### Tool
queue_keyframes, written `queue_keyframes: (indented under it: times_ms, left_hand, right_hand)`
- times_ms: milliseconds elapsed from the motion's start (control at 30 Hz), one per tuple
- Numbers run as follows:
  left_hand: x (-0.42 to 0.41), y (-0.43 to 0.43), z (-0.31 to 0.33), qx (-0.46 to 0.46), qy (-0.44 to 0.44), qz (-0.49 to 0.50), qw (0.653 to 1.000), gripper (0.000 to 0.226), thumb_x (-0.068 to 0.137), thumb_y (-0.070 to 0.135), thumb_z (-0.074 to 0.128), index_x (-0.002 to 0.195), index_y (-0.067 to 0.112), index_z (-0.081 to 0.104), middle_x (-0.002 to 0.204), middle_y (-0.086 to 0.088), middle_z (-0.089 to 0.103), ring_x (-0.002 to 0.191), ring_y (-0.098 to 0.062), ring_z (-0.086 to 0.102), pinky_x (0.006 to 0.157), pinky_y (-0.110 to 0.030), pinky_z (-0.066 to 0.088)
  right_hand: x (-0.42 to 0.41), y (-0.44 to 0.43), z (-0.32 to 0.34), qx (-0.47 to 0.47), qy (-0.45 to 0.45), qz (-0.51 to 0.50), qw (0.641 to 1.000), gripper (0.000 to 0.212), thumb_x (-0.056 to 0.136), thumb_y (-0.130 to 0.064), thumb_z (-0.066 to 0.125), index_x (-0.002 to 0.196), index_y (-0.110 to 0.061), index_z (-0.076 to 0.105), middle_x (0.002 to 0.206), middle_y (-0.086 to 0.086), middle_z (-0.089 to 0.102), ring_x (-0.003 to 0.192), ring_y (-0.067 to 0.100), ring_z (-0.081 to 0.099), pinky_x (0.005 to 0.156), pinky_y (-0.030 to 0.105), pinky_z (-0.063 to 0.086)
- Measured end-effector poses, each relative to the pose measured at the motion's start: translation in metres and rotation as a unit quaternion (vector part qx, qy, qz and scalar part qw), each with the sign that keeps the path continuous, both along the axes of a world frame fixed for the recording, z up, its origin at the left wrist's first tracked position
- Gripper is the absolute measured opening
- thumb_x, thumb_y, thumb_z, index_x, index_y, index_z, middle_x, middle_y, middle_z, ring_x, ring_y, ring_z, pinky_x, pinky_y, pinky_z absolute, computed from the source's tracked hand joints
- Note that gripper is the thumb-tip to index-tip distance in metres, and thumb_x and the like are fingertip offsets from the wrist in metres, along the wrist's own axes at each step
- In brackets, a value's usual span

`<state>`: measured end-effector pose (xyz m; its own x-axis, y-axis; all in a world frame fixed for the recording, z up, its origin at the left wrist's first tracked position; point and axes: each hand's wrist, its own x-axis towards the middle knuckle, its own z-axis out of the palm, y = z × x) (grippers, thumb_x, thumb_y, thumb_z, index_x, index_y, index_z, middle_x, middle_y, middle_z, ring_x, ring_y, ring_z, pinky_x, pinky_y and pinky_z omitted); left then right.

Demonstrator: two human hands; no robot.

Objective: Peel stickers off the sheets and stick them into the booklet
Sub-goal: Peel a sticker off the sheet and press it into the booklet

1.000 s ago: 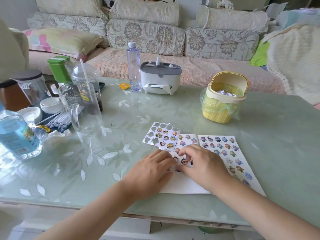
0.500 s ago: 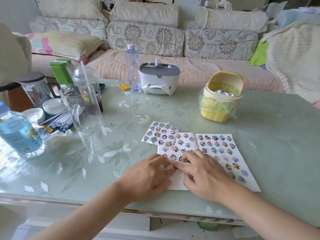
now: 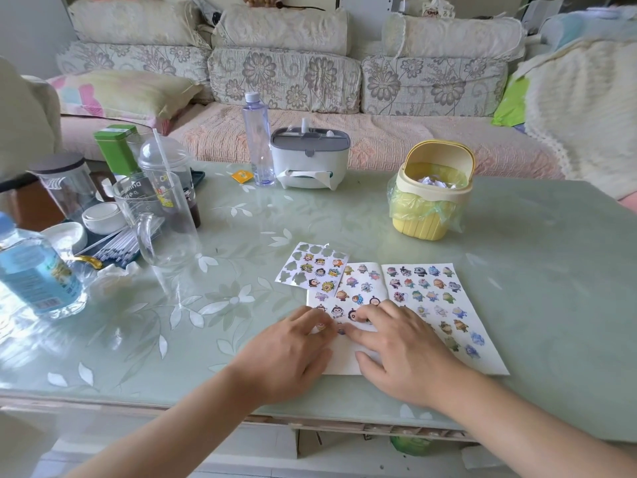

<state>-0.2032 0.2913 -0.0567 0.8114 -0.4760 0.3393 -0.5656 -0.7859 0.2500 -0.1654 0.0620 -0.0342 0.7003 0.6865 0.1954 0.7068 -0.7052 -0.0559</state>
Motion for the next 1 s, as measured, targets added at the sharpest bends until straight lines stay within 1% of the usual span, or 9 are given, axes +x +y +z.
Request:
queue_keyframes:
  times_ms: [133, 233, 300, 367, 433, 600, 800, 933, 1000]
  left_hand:
    - [0.0, -0.004, 0.001, 0.035, 0.022, 0.024, 0.999, 0.049, 0.099, 0.044, 0.037, 0.141, 0.022, 0.051, 0.131, 0.004, 0.045, 0.119, -0.015, 0.044, 0.099, -0.025, 0.042]
    - [0.0, -0.007, 0.001, 0.034, 0.035, 0.036, 0.998, 0.055, 0.099, 0.049, 0.033, 0.146, 0.023, 0.045, 0.135, 0.005, 0.039, 0.126, -0.013, 0.036, 0.104, -0.026, 0.038]
    - [-0.001, -0.008, 0.003, 0.028, 0.032, 0.038, 0.998, 0.053, 0.099, 0.048, 0.034, 0.144, 0.024, 0.048, 0.134, 0.005, 0.04, 0.125, -0.012, 0.037, 0.101, -0.026, 0.042]
    - [-0.002, -0.006, 0.005, 0.025, 0.024, 0.031, 0.999, 0.051, 0.098, 0.049, 0.038, 0.14, 0.025, 0.053, 0.132, 0.004, 0.045, 0.122, -0.013, 0.042, 0.09, -0.029, 0.05]
    - [-0.003, -0.002, 0.004, 0.032, 0.027, 0.019, 0.999, 0.052, 0.097, 0.053, 0.041, 0.141, 0.027, 0.054, 0.134, 0.003, 0.048, 0.121, -0.013, 0.045, 0.084, -0.029, 0.053]
    - [-0.002, 0.0, 0.002, 0.026, 0.02, 0.003, 0.999, 0.049, 0.097, 0.055, 0.046, 0.135, 0.027, 0.06, 0.131, -0.001, 0.054, 0.119, -0.017, 0.051, 0.084, -0.032, 0.056]
    - [-0.004, 0.0, 0.002, 0.013, 0.015, 0.005, 1.0, 0.045, 0.099, 0.048, 0.044, 0.135, 0.027, 0.061, 0.131, 0.0, 0.058, 0.118, -0.017, 0.056, 0.079, -0.034, 0.058]
    - [-0.008, -0.004, 0.002, 0.007, -0.014, 0.023, 1.0, 0.04, 0.096, 0.042, 0.047, 0.125, 0.024, 0.068, 0.126, 0.003, 0.063, 0.115, -0.013, 0.058, 0.071, -0.026, 0.058]
    - [-0.008, -0.003, 0.0, 0.0, -0.014, 0.021, 1.0, 0.04, 0.096, 0.041, 0.048, 0.125, 0.022, 0.067, 0.127, 0.004, 0.062, 0.117, -0.012, 0.058, 0.072, -0.027, 0.059]
  right_hand:
    - [0.0, 0.001, 0.001, -0.015, 0.012, 0.003, 1.0, 0.044, 0.088, -0.044, 0.045, 0.126, -0.033, 0.065, 0.114, -0.006, 0.056, 0.104, 0.02, 0.052, 0.08, 0.039, 0.051]
    - [0.001, 0.003, 0.001, -0.021, 0.022, 0.009, 0.999, 0.046, 0.09, -0.045, 0.045, 0.129, -0.029, 0.063, 0.118, -0.006, 0.055, 0.108, 0.02, 0.051, 0.084, 0.039, 0.051]
    - [0.001, 0.003, 0.001, -0.023, 0.027, 0.012, 0.999, 0.047, 0.091, -0.045, 0.044, 0.13, -0.028, 0.061, 0.121, -0.006, 0.053, 0.11, 0.019, 0.05, 0.085, 0.038, 0.051]
    - [0.0, 0.003, 0.001, -0.034, 0.027, 0.012, 0.999, 0.048, 0.092, -0.046, 0.041, 0.132, -0.027, 0.059, 0.125, -0.007, 0.051, 0.113, 0.019, 0.048, 0.086, 0.038, 0.051]
    - [-0.002, 0.004, 0.002, -0.043, 0.025, 0.009, 0.999, 0.049, 0.094, -0.047, 0.039, 0.134, -0.024, 0.057, 0.128, -0.005, 0.049, 0.115, 0.02, 0.047, 0.087, 0.04, 0.051]
    - [-0.004, 0.011, 0.001, -0.054, 0.022, 0.003, 0.998, 0.057, 0.094, -0.052, 0.034, 0.14, -0.021, 0.049, 0.13, -0.002, 0.045, 0.116, 0.022, 0.044, 0.09, 0.042, 0.047]
    - [-0.009, 0.012, -0.003, -0.048, -0.012, -0.002, 0.999, 0.058, 0.091, -0.05, 0.04, 0.133, -0.016, 0.06, 0.118, 0.0, 0.053, 0.106, 0.023, 0.052, 0.079, 0.042, 0.053]
    - [-0.008, 0.004, -0.002, -0.029, -0.001, 0.013, 1.0, 0.052, 0.091, -0.051, 0.043, 0.126, -0.021, 0.065, 0.12, 0.001, 0.059, 0.109, 0.025, 0.056, 0.079, 0.043, 0.055]
    - [-0.006, 0.001, 0.0, -0.019, 0.012, 0.016, 1.0, 0.047, 0.091, -0.05, 0.043, 0.119, -0.023, 0.07, 0.121, 0.0, 0.063, 0.109, 0.023, 0.057, 0.08, 0.043, 0.056]
